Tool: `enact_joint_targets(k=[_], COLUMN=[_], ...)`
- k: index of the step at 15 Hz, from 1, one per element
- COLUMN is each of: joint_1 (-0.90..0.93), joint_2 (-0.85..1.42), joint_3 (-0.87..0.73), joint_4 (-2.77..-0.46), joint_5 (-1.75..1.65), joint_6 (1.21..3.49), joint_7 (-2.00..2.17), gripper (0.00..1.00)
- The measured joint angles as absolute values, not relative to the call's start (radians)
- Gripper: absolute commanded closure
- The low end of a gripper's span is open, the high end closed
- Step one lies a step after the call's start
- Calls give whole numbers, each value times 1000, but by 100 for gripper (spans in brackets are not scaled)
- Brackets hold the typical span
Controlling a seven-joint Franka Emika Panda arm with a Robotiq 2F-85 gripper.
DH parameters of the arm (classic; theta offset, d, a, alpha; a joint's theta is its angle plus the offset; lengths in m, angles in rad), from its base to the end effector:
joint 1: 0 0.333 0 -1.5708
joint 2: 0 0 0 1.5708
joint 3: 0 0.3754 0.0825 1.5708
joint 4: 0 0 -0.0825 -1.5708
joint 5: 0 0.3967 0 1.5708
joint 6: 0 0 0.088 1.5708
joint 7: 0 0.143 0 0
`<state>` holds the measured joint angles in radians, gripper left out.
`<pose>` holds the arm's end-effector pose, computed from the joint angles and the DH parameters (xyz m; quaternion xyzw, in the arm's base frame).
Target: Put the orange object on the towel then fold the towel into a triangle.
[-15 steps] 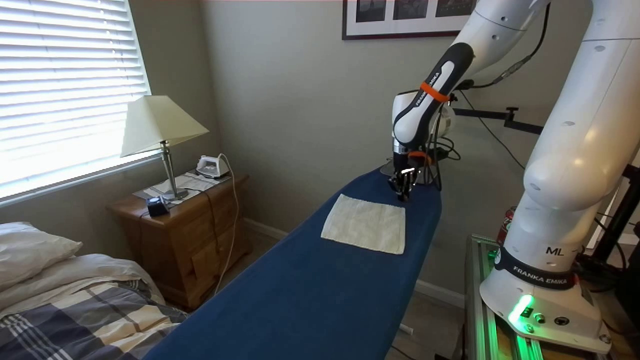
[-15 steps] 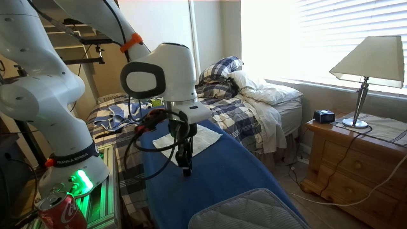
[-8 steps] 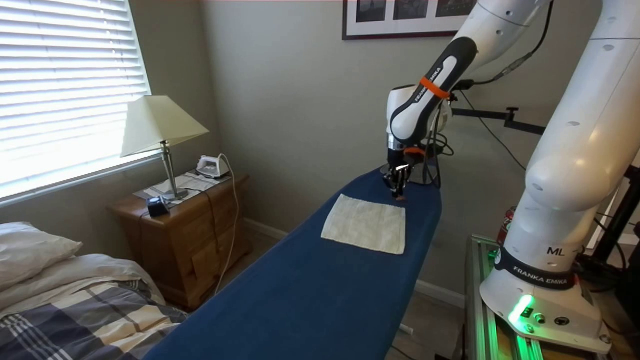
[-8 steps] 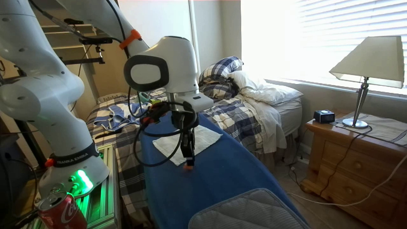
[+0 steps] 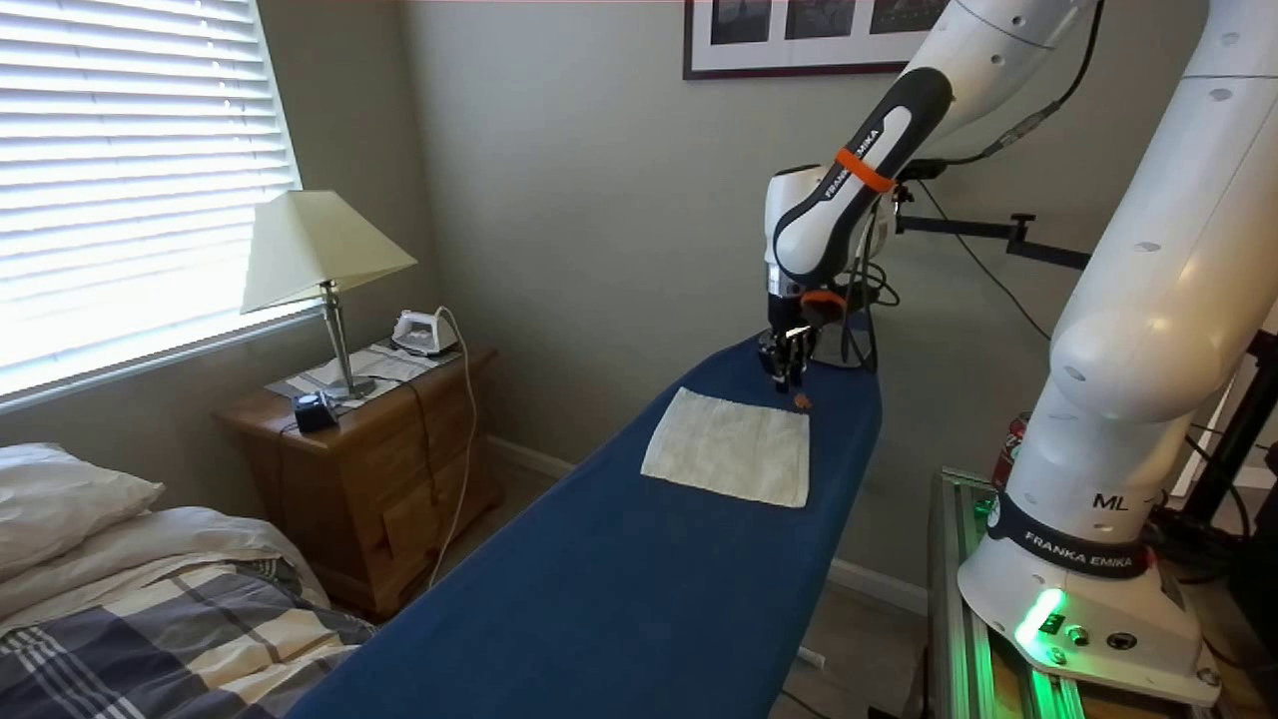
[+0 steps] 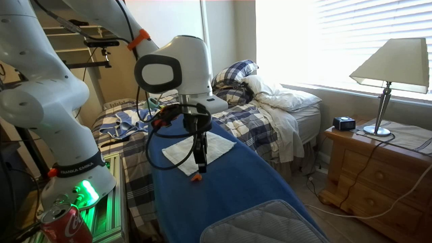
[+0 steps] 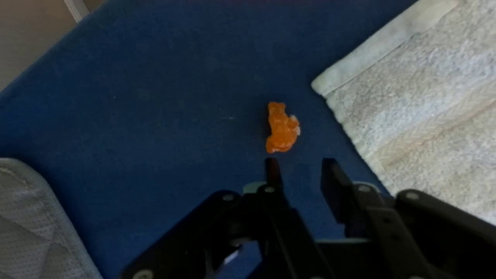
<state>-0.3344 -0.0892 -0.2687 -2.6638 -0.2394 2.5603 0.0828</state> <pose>0.3440 -0.2362 0.2784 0.9696 -0.2390 -0.0208 0.0492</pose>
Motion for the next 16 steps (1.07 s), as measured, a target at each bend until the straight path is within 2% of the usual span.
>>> enact_joint_targets(k=[4, 7, 11, 13, 16], joint_1=[-334, -334, -335, -336, -336], joint_2=[-88, -85, -84, -82, -77], joint_3=[-269, -269, -274, -276, -279], joint_4=[-2667, -2668, -2668, -2668, -2668], joint_5=[-239, -239, -239, -239, -239], joint_6=[2536, 2523, 2511, 2510, 2509], joint_7=[83, 83, 83, 83, 83], gripper=[7, 12, 33, 32, 37])
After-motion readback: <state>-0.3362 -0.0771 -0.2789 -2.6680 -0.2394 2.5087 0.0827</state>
